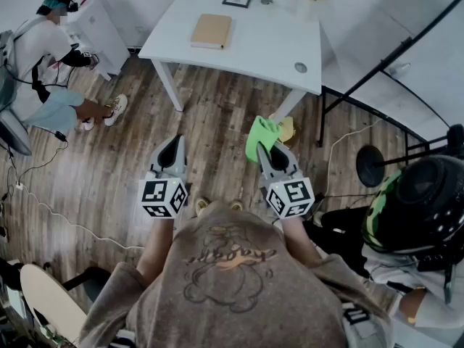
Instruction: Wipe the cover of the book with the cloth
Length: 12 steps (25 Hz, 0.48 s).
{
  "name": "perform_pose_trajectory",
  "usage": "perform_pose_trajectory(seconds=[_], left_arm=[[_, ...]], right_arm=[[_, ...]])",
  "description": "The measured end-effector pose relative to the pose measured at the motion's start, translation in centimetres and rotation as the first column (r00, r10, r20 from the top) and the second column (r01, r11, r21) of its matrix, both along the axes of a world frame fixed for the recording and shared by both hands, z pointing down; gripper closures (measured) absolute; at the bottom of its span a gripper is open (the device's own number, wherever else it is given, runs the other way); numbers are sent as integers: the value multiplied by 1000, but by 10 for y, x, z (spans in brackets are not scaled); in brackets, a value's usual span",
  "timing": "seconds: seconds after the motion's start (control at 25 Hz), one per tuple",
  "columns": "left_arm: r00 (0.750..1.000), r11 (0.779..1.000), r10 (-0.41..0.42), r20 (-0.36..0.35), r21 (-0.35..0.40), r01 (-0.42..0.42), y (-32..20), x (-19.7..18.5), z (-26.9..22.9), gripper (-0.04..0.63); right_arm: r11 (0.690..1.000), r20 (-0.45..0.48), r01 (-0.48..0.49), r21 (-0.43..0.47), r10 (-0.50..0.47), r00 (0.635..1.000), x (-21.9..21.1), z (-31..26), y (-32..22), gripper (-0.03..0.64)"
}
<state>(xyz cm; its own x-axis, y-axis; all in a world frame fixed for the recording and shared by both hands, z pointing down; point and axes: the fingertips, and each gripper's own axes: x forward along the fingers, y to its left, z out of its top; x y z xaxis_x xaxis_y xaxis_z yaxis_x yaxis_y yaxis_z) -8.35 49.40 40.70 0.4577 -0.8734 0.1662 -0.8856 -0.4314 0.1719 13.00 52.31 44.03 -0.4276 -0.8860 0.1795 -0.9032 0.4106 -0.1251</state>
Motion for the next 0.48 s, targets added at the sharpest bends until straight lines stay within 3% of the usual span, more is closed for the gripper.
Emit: perform_pose_trajectory(seconds=[0.48], left_arm=[[1000, 1000, 22, -9, 1, -22, -7, -14, 5, 591]], right_arm=[[1000, 46, -22, -17, 23, 999, -13, 7, -9, 555]])
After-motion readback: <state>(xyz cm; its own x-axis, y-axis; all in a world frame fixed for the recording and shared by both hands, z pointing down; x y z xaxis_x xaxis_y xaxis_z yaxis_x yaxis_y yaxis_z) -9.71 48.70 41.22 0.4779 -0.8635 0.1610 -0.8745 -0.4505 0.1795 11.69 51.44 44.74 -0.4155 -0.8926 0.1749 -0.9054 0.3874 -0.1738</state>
